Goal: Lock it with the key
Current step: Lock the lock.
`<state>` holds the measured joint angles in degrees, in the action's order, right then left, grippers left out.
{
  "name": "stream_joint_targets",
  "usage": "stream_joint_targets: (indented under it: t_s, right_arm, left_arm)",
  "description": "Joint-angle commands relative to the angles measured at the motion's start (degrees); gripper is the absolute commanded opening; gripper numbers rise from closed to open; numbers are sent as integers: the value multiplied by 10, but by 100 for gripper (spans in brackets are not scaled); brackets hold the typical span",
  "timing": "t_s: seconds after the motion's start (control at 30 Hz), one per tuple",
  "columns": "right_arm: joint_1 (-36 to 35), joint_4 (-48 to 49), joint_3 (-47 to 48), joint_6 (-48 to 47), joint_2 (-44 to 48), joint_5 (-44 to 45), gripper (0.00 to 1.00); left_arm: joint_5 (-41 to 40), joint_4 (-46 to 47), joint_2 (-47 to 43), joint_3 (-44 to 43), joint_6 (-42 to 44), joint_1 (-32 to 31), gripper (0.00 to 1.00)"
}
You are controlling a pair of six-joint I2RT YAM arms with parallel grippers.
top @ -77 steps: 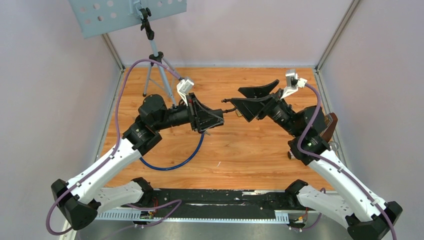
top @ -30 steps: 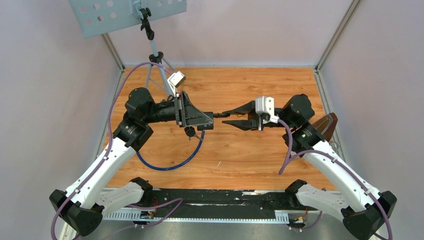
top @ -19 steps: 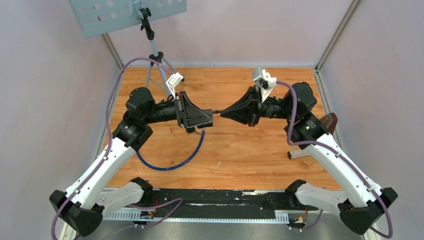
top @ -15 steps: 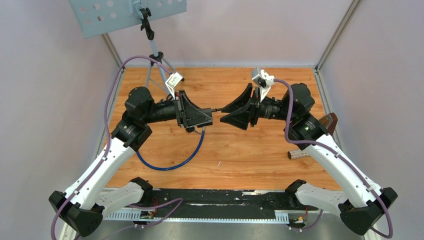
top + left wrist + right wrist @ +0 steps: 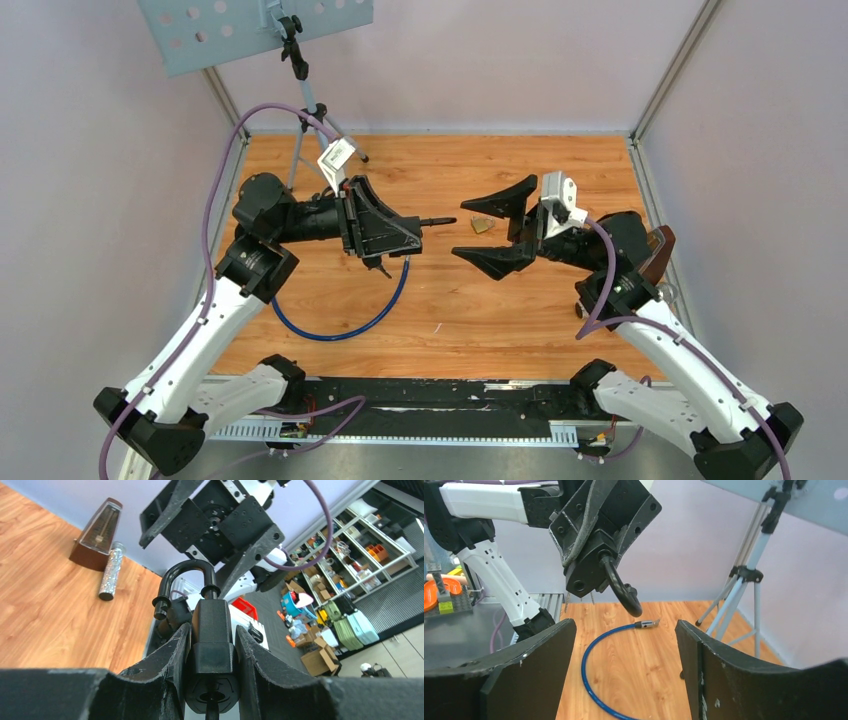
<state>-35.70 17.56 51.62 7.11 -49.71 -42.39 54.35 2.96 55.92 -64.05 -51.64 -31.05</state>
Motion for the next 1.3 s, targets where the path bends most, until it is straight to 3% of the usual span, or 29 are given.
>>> stream_joint_targets:
  t_s: [0.0, 0.2, 0.33, 0.67, 0.83, 1.07, 1.27]
  right_arm:
    - [0, 102, 2, -25, -26, -64, 75]
    - [-10, 136, 25, -11, -61, -110, 67]
    - [-14, 147, 33, 10, -70, -126, 50]
    - [-14, 173, 29, 41, -69, -120, 55]
    - [-16, 165, 35, 36, -77, -148, 38]
    - [-16, 110, 66, 60, -89, -149, 1]
    - [-17, 47, 95, 135, -90, -93, 0]
  left_arm:
    - [34, 111, -17, -1, -53, 0, 0]
    - [44, 113, -19, 2, -56, 0, 0]
    - [45, 106, -20, 2, -53, 0, 0]
    - [52, 100, -16, 4, -57, 0, 0]
    - [51, 100, -16, 5, -58, 0, 0]
    - [50, 92, -13, 8, -44, 0, 0]
    - [17, 8, -19, -3, 81, 0, 0]
